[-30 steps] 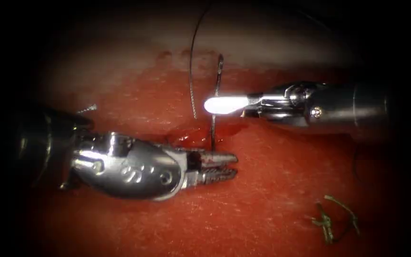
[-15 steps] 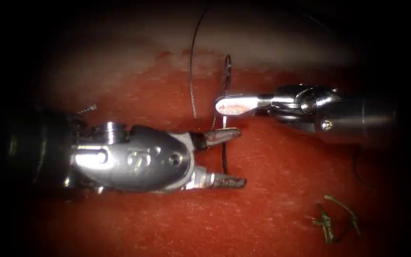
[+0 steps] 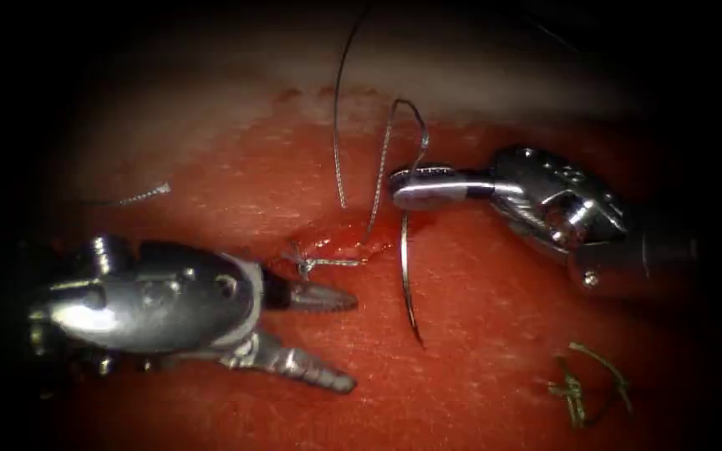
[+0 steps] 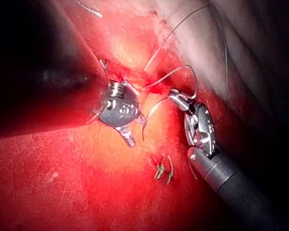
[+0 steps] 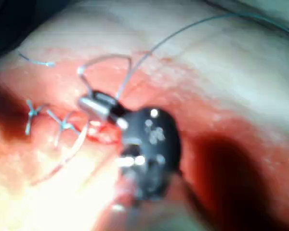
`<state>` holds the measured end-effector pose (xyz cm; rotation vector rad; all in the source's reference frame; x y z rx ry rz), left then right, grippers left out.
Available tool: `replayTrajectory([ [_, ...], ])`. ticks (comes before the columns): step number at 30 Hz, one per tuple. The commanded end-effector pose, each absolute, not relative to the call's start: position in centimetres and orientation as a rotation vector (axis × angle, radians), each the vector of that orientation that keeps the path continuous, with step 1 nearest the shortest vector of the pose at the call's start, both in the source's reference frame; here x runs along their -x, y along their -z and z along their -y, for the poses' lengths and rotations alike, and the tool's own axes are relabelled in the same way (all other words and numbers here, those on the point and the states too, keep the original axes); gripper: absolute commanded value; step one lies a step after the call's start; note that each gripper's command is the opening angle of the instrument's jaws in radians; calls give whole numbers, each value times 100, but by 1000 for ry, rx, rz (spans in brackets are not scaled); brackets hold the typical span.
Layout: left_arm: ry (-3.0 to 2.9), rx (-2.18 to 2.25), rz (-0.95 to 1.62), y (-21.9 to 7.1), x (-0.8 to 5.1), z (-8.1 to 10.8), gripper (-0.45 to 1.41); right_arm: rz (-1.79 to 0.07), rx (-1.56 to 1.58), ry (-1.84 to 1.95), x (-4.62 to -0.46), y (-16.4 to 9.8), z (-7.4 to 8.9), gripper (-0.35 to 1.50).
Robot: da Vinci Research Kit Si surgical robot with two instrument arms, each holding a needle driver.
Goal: Wound Closure
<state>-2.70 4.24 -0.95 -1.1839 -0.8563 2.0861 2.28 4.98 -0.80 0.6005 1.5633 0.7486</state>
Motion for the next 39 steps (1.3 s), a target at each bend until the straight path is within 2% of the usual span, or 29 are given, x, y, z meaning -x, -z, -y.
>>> replayTrajectory([
  [1,-2087,1155,842,85,274,-420,-6,-1578,-595,-714,-234,74,-494,-35],
  [3,-2125,1054,774,71,268,-426,-26,-1593,-577,-673,-234,75,-495,-35],
  [5,-2189,969,731,57,266,-425,-35,-1597,-563,-660,-233,76,-496,-35],
  [13,-2273,914,690,31,281,-435,-35,-1596,-523,-663,-221,78,-502,-35],
  [21,-2354,748,689,-24,307,-428,-32,-1598,-505,-654,-227,80,-500,-35],
  [28,-2399,598,676,-60,292,-429,-26,-1601,-479,-643,-236,82,-498,-35],
  [30,-2403,572,687,-69,289,-429,-15,-1603,-468,-635,-237,82,-498,-35],
  [39,-2409,539,682,-108,286,-430,-13,-1609,-439,-611,-240,87,-495,-35],
])
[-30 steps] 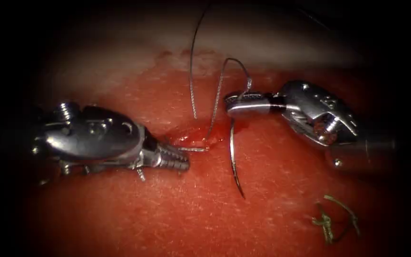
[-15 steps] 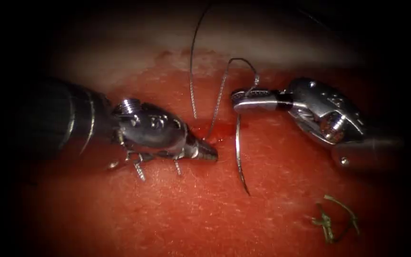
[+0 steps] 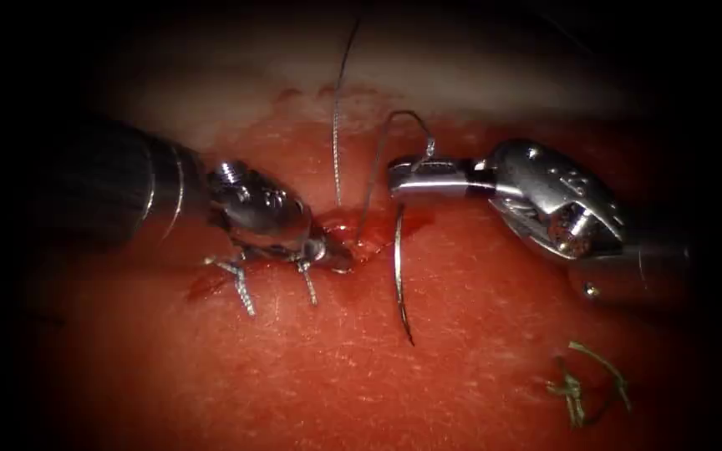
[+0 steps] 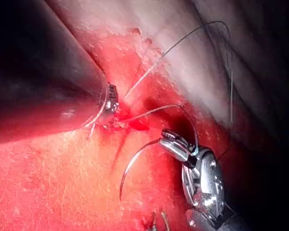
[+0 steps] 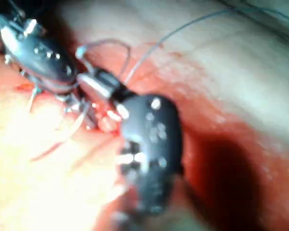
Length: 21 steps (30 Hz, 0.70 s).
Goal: Wound Closure
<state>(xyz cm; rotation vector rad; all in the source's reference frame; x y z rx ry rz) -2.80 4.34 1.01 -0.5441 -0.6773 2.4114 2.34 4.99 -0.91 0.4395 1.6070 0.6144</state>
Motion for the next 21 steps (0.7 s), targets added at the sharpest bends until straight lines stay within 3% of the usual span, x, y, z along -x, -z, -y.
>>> replayTrajectory([
  [1,-2415,523,679,-119,283,-429,-11,-1608,-430,-601,-240,87,-494,-35],
  [10,-2423,485,696,-151,276,-424,-18,-1622,-364,-506,-246,85,-500,-35],
  [21,-2310,481,1025,-142,294,-406,-12,-1623,-155,-357,-255,75,-516,-35],
])
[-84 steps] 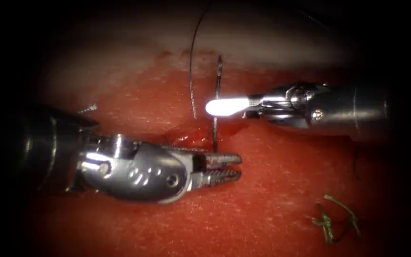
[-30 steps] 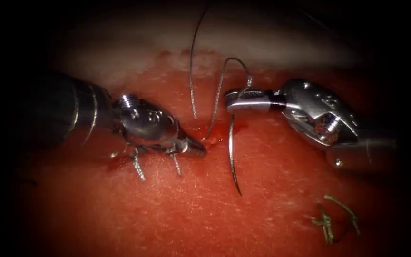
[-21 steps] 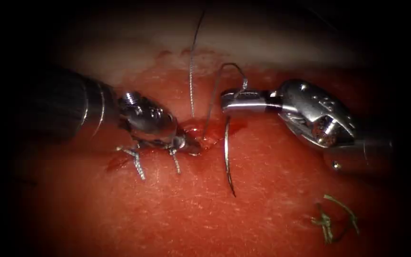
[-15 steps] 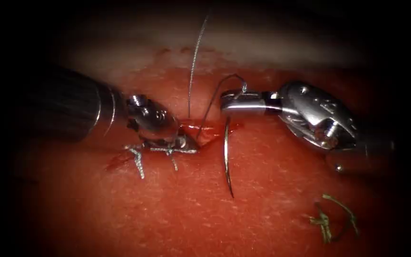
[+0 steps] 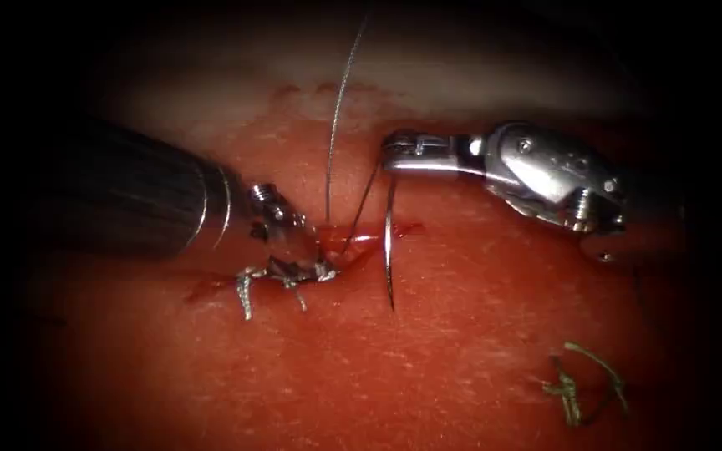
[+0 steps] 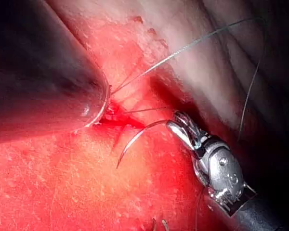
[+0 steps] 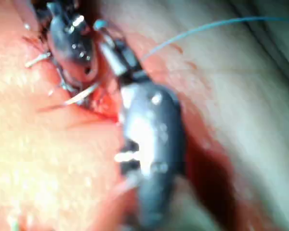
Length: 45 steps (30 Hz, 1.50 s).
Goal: Wound Closure
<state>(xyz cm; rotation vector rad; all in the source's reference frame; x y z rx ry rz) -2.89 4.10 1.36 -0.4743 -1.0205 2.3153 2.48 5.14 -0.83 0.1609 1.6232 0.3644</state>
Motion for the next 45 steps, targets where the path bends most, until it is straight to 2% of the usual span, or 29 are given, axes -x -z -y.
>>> replayTrajectory([
  [1,-2296,497,1037,-139,294,-407,-12,-1623,-142,-350,-257,73,-517,-35],
  [11,-2263,575,1051,-110,302,-414,-3,-1584,-19,-304,-285,47,-513,-35],
  [18,-2271,582,1052,-107,300,-415,-2,-1567,42,-272,-284,27,-513,-35],
  [19,-2264,598,1034,-96,298,-422,4,-1547,73,-220,-285,26,-499,-35],
  [22,-2262,600,1035,-93,298,-424,5,-1536,100,-173,-285,29,-493,-35],
  [32,-2250,614,1026,-78,294,-433,4,-1521,115,44,-284,36,-471,-35],
  [38,-2231,637,994,-58,298,-438,-3,-1531,100,53,-290,40,-473,-35],
  [39,-2250,641,946,-51,303,-436,-12,-1540,99,40,-292,42,-478,-35],
  [45,-2280,697,872,-1,321,-416,-10,-1543,82,13,-296,44,-484,-35],
])
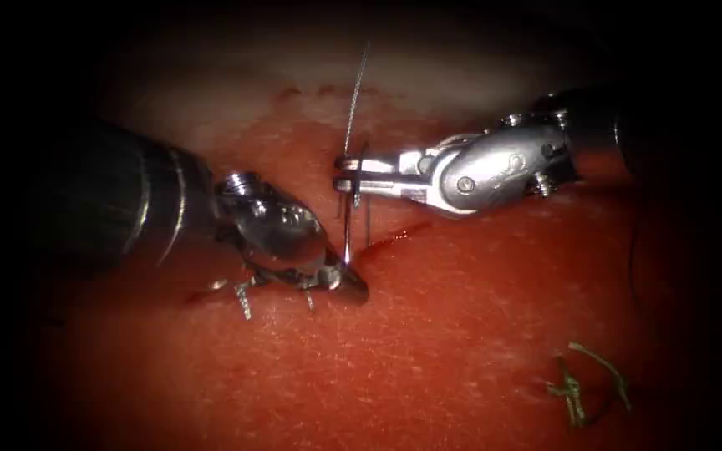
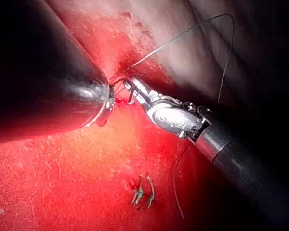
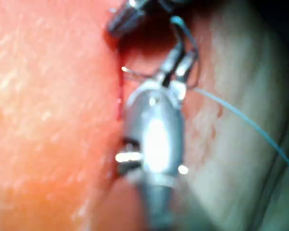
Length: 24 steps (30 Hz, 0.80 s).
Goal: Wound Closure
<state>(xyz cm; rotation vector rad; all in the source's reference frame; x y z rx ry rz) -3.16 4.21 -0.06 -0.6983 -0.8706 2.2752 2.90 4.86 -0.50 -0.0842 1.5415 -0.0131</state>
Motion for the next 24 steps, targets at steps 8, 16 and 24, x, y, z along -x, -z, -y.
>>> replayTrajectory([
  [8,-2297,702,872,11,336,-376,-4,-1522,56,30,-295,40,-485,-35],
  [16,-2308,694,863,-9,336,-370,-3,-1531,-24,144,-293,39,-481,-35],
  [24,-2321,692,849,-28,330,-372,5,-1535,-29,140,-290,44,-490,-35],
])
